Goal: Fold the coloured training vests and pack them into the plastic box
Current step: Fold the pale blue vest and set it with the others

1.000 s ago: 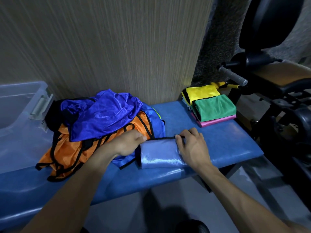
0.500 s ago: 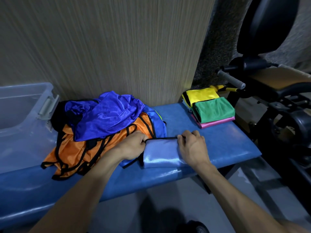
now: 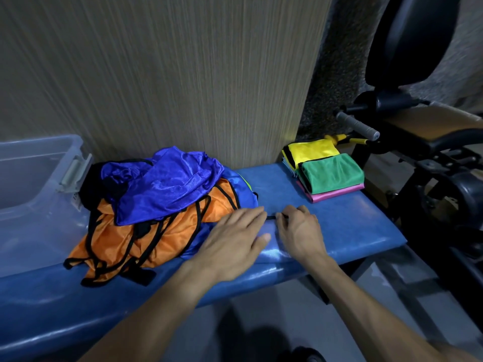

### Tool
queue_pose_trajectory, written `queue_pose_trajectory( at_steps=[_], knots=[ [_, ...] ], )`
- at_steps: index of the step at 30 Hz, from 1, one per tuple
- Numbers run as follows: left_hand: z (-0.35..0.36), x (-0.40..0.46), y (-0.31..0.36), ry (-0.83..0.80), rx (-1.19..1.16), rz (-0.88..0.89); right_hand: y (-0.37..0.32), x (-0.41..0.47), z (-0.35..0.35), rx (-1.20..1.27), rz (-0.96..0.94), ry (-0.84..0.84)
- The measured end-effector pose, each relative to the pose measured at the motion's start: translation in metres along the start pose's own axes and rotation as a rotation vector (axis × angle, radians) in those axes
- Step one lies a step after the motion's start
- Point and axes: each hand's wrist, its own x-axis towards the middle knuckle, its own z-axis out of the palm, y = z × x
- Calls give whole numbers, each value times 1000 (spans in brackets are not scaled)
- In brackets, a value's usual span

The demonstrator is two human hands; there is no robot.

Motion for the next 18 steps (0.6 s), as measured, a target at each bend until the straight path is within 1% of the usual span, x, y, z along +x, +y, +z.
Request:
queue_pose_trajectory(
  at_steps=[1, 2, 5, 8, 11, 15, 18],
  knots=[
    [10, -4, -2, -72, 56, -17, -1, 1, -4, 22, 9, -12],
    [18, -7, -6, -104, 71, -40, -1, 2, -9, 46, 24, -28],
    [28, -10, -11, -58, 43, -52, -1, 6, -24, 63, 127, -154],
    [30, -11, -11, -20, 33, -47, 0, 7, -25, 104, 152, -240],
    [33, -11, -12, -18, 38, -45, -4, 4, -21, 177, 166, -198],
    [32, -10, -10, -1, 54, -39, -2, 4, -24, 454, 191, -98],
    [35, -8, 3, 38, 105, -26, 6, 7, -26, 572, 205, -50]
  ],
)
